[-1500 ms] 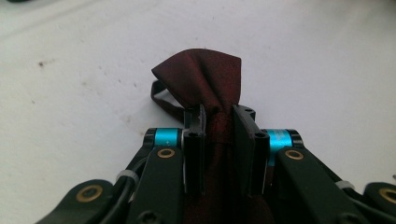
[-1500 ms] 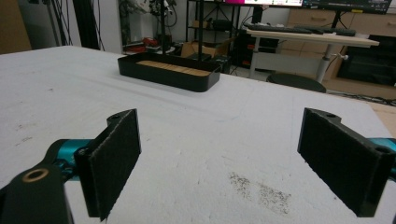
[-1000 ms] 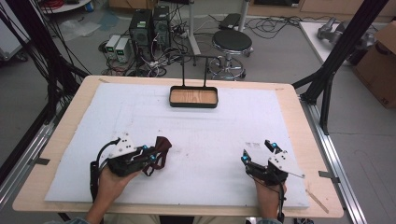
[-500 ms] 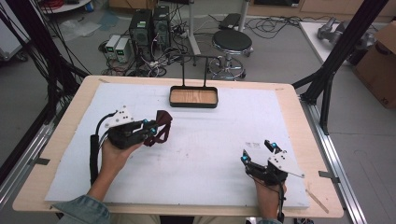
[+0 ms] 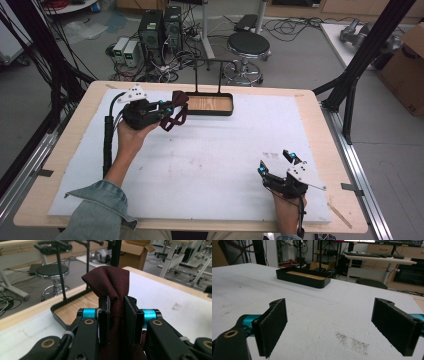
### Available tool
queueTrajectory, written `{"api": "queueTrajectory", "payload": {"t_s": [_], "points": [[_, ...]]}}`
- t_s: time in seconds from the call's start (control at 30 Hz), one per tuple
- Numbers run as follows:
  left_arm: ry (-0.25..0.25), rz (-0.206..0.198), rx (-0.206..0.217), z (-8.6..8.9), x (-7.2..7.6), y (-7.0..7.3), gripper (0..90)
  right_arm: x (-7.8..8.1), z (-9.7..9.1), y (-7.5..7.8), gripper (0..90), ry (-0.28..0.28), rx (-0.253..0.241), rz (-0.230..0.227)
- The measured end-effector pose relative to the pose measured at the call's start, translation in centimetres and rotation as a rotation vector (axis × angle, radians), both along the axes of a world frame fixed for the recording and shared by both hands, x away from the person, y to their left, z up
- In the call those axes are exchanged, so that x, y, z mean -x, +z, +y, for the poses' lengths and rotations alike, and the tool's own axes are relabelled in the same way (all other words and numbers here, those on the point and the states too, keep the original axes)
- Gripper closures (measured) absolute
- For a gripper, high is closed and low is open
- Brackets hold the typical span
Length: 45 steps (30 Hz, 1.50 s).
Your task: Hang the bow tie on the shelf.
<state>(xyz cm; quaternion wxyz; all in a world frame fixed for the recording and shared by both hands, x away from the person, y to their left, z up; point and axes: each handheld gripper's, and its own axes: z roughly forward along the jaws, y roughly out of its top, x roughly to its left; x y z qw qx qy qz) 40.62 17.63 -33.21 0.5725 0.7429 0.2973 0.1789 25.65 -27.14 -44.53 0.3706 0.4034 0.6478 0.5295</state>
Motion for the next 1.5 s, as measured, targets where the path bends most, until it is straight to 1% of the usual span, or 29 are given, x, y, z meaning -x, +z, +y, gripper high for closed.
{"api": "queueTrajectory", "payload": {"t_s": [0.17,0.2,0.23,0.27,0.33,0.43,0.5,0.6,0.63,0.8,0.83,0.87,0.93,1.0,1.03,1.07,1.1,1.3,1.43,1.5], "points": [[0.006,0.007,0.034,0.1,-2.3,1.2,74.8,0.0,0.0,0.0,12.3,0.002,0.000,0.001],[0.009,0.003,0.033,0.2,-2.6,1.4,74.8,0.0,0.0,0.0,12.3,0.002,0.001,0.001],[0.017,-0.002,0.042,0.1,-3.0,1.6,74.8,0.0,0.0,0.0,12.3,0.002,0.000,0.001],[0.016,0.002,0.053,0.2,-3.3,1.7,74.8,0.0,0.0,0.0,12.3,0.002,0.000,0.001],[0.018,0.002,0.059,0.2,-3.9,2.0,74.8,0.0,0.0,0.0,12.3,0.002,-0.001,0.004],[0.026,-0.002,0.083,0.2,-4.9,2.3,74.8,-0.1,0.0,0.0,12.3,0.005,-0.001,0.009],[0.028,-0.003,0.086,0.1,-5.5,2.5,74.8,-0.1,-0.1,0.0,12.3,0.005,0.004,0.001],[0.034,-0.009,0.109,-0.1,-6.3,2.8,74.8,-0.1,0.0,0.0,12.4,0.005,0.002,0.004],[0.035,-0.011,0.111,-0.1,-6.5,2.9,74.8,-0.1,0.0,0.0,12.4,0.007,-0.002,0.009],[0.048,-0.013,0.122,-0.2,-7.9,3.0,74.8,-0.1,0.0,-0.1,12.4,0.006,0.003,0.007],[0.060,-0.026,0.129,-0.1,-8.1,3.0,74.8,-0.1,0.0,-0.1,12.4,0.008,0.004,0.006],[0.068,-0.029,0.141,0.1,-8.3,2.9,74.8,-0.1,0.0,0.0,12.3,0.008,0.009,0.006],[0.069,-0.013,0.170,0.3,-8.7,2.8,74.8,-0.1,0.0,-0.1,12.4,0.007,0.009,0.007],[0.073,-0.012,0.155,0.4,-9.2,2.7,74.8,-0.1,0.1,-0.1,12.4,0.008,0.006,0.011],[0.076,-0.012,0.157,0.4,-9.4,2.7,74.8,-0.1,0.1,-0.1,12.4,0.009,0.007,0.011],[0.071,-0.014,0.172,0.4,-9.6,2.7,74.8,-0.1,0.1,-0.1,12.4,0.007,0.007,0.010],[0.076,-0.017,0.175,0.4,-9.8,2.8,74.8,-0.1,0.1,-0.1,12.4,0.008,0.008,0.012],[0.104,-0.025,0.158,0.5,-10.6,3.1,74.8,-0.2,0.1,-0.1,12.4,0.008,0.011,0.012],[0.124,-0.004,0.129,0.6,-11.4,2.5,74.8,-0.2,0.1,-0.1,12.4,0.008,0.013,0.011],[0.131,0.011,0.125,0.7,-11.7,2.1,74.7,-0.2,0.1,-0.1,12.4,0.009,0.014,0.011]]}}
